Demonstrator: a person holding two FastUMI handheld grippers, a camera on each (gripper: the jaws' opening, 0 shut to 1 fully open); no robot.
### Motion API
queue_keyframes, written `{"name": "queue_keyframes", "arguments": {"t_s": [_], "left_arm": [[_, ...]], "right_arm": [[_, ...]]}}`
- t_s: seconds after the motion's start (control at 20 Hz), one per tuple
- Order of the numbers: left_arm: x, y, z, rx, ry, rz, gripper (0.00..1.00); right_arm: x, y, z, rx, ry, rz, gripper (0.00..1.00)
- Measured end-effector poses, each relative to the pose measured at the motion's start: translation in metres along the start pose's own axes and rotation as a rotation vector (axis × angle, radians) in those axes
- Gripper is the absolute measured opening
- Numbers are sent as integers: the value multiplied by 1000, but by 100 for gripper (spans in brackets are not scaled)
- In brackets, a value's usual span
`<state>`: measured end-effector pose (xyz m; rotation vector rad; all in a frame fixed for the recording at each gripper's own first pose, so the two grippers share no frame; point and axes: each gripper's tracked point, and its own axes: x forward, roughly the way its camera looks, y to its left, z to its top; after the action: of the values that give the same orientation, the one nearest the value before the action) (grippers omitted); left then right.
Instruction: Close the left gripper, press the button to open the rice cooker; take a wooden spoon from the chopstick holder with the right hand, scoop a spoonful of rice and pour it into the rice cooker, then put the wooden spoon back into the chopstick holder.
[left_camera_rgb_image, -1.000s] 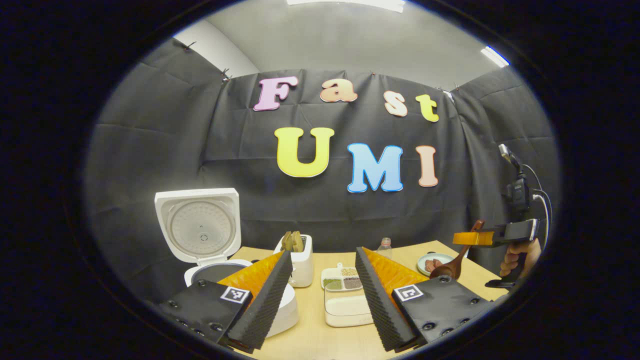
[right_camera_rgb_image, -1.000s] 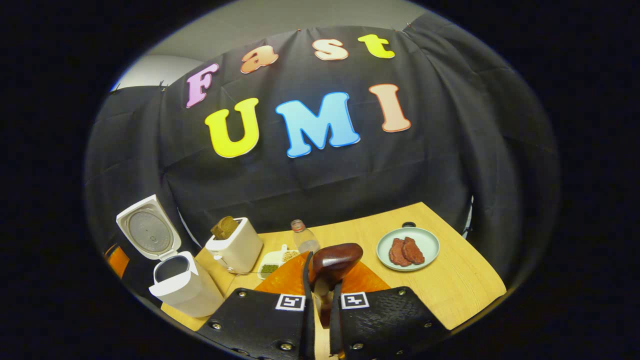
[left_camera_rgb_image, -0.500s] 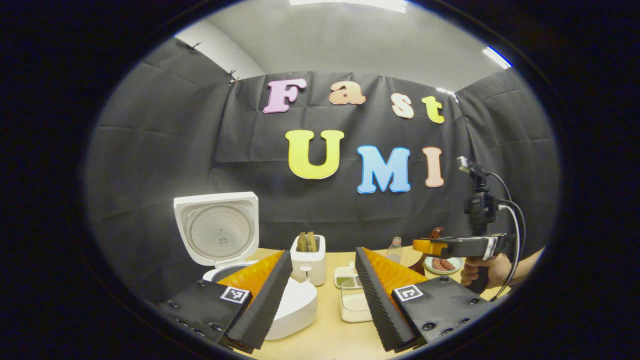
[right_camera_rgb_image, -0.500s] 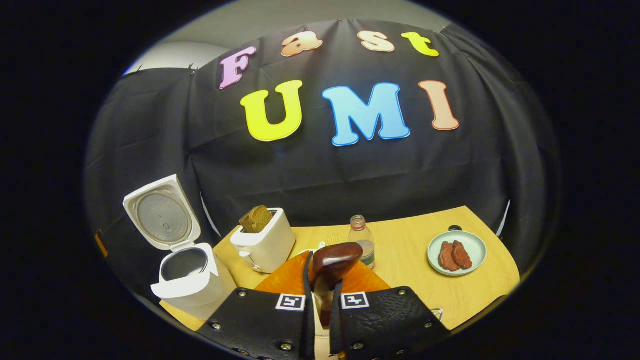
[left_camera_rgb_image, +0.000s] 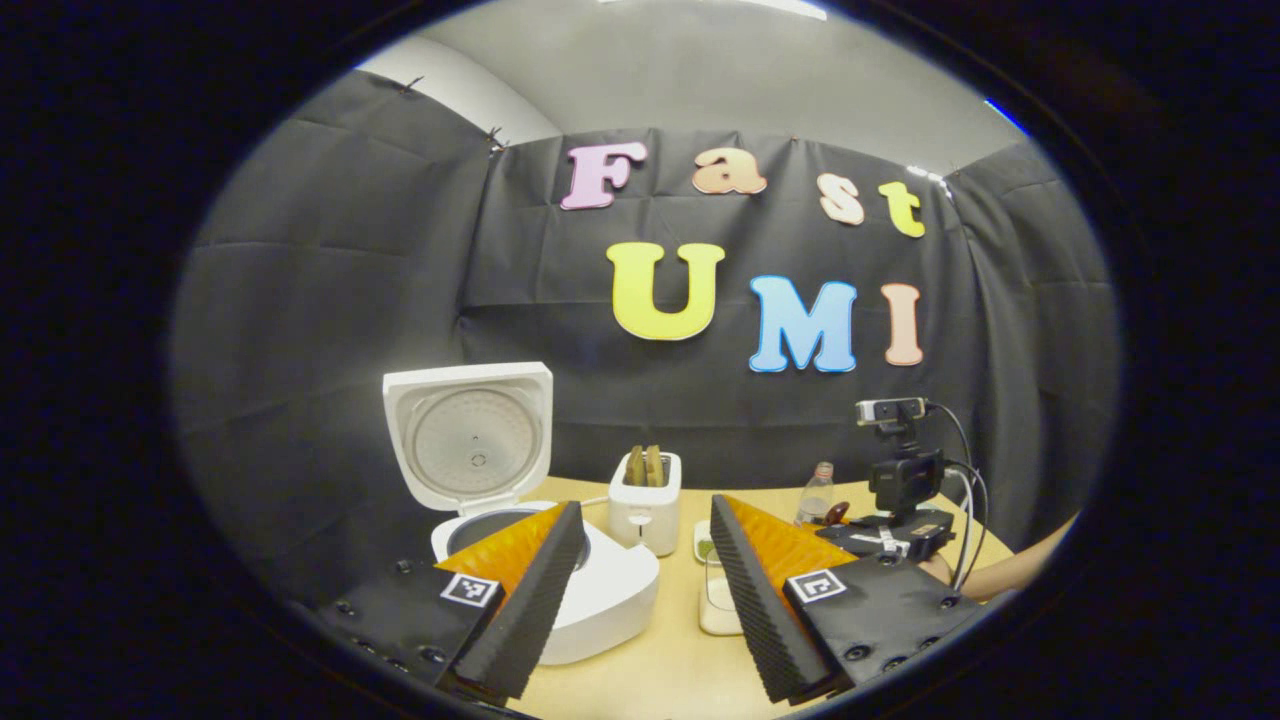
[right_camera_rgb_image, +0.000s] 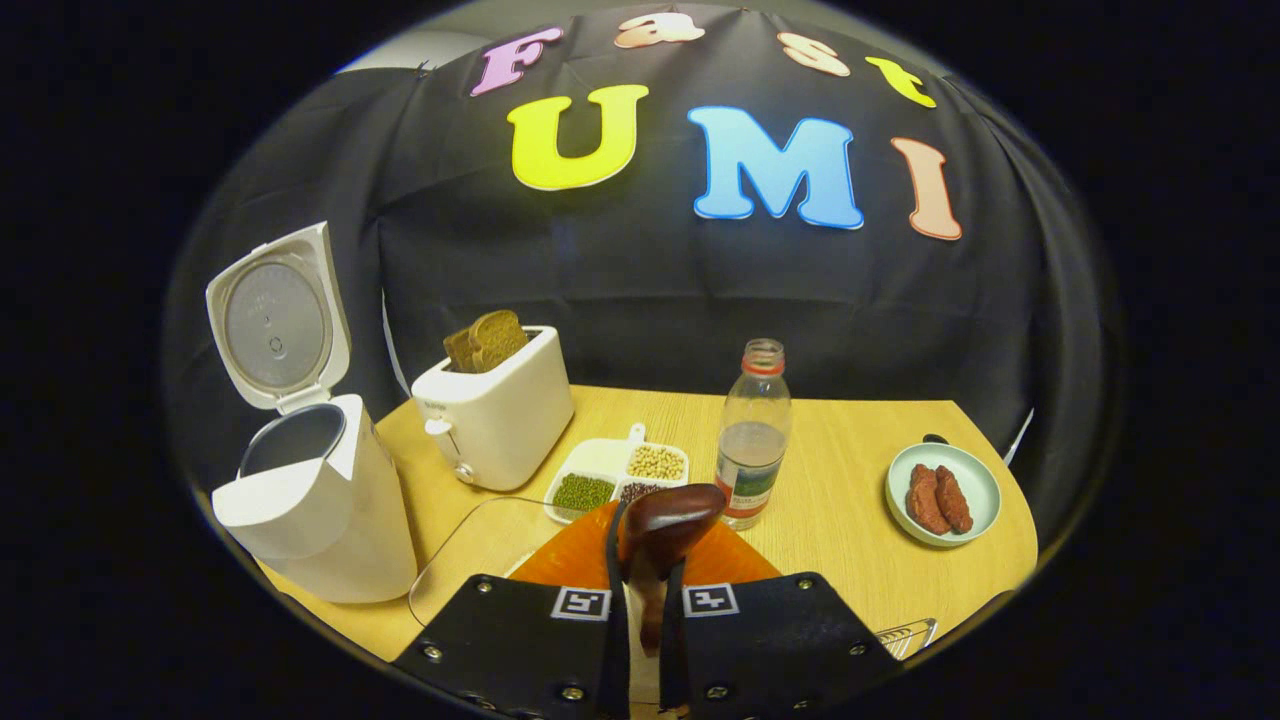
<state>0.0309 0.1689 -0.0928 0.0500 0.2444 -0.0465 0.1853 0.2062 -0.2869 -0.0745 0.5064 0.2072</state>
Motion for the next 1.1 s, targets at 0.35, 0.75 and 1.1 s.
{"name": "queue_keyframes", "arguments": {"t_s": [0.35,0.75,1.1], "left_arm": [[-4,2,-10,20,25,58,89],[-15,4,-6,-14,16,74,87],[-15,-22,10,-29,-41,-2,87]], "right_arm": [[0,51,-15,159,56,175,12],[3,26,16,613,83,303,11],[-32,-12,66,932,24,402,12]]}}
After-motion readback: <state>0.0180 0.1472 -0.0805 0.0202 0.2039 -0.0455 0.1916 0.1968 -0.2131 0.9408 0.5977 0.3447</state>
